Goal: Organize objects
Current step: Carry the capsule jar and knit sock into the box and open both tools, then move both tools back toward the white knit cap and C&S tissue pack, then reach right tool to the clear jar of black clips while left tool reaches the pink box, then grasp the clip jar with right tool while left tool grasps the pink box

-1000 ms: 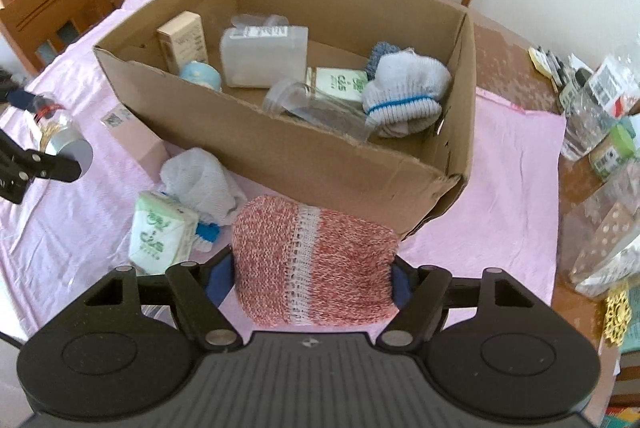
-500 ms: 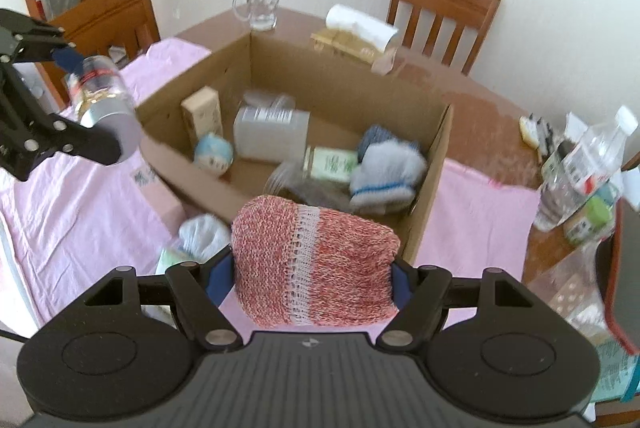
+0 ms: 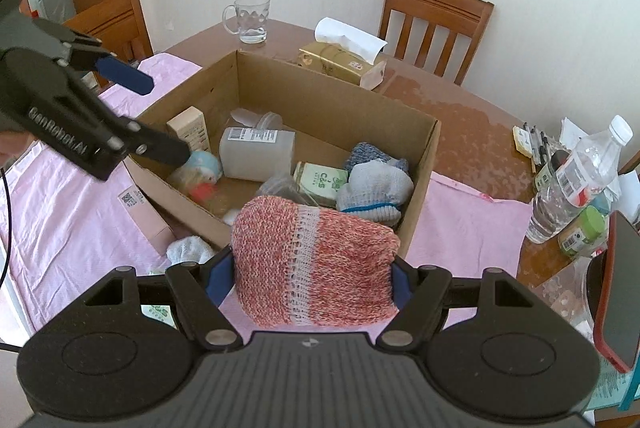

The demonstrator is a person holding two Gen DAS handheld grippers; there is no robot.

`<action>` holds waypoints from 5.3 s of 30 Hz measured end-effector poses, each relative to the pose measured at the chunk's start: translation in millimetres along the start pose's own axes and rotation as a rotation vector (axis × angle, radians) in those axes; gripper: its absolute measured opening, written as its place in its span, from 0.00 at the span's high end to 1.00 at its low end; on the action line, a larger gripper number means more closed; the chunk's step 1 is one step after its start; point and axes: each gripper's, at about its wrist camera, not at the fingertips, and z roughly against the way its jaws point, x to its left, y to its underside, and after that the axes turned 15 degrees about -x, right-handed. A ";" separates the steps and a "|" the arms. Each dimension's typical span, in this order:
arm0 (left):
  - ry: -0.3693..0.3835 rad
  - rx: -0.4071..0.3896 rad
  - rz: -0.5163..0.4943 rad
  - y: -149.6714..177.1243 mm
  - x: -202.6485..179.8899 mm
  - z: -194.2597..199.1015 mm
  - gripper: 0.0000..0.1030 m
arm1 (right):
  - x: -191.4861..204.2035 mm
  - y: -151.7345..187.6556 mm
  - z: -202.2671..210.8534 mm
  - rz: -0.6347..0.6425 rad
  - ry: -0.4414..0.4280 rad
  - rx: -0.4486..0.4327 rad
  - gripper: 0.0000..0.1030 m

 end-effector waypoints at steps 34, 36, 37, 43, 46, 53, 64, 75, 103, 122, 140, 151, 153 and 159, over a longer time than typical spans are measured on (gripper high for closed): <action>-0.176 -0.037 0.029 58.2 20.2 23.3 0.02 | -2.3 -24.2 -46.6 -0.005 0.070 0.027 0.00; -0.205 -0.033 0.012 65.3 16.9 23.7 0.02 | -1.5 -20.2 -43.5 -0.019 0.079 0.027 0.00; -0.216 -0.029 0.010 67.9 15.8 24.4 0.02 | -1.5 -18.1 -41.6 -0.029 0.082 0.025 0.00; -0.255 -0.007 0.076 89.8 9.1 33.3 0.02 | 2.3 -4.1 -28.0 -0.079 0.107 0.007 0.00; -0.279 0.000 0.120 100.7 5.8 41.0 0.02 | 7.1 6.1 -20.1 -0.101 0.113 -0.001 0.00; -0.317 0.046 0.217 121.7 -2.0 58.1 0.02 | 23.3 42.4 -4.4 -0.135 0.077 0.015 0.00; -0.321 0.068 0.216 147.2 -7.7 73.5 0.02 | 58.6 87.4 17.0 -0.177 -0.010 0.042 0.00; -0.224 0.084 0.107 181.6 34.3 82.0 0.02 | 118.9 98.0 9.3 -0.255 0.039 0.094 0.00; -0.067 0.097 0.024 176.5 34.5 32.1 0.02 | 123.5 121.3 -36.7 -0.286 0.322 0.176 0.00; -0.113 0.077 0.093 150.1 19.5 -34.8 0.02 | 83.6 134.8 -41.1 -0.299 0.280 0.178 0.00; -0.176 0.070 0.134 153.4 41.2 -43.4 0.00 | 80.9 138.0 -45.0 -0.310 0.264 0.192 0.00; -0.159 0.044 0.126 152.6 41.3 -45.7 0.00 | 81.1 136.2 -45.3 -0.313 0.267 0.189 0.00; -0.158 0.040 0.125 152.6 41.6 -45.3 0.00 | 81.9 135.9 -45.3 -0.313 0.269 0.186 0.00; -0.148 0.037 0.110 152.0 41.9 -44.3 0.01 | 82.7 135.5 -44.9 -0.313 0.270 0.184 0.00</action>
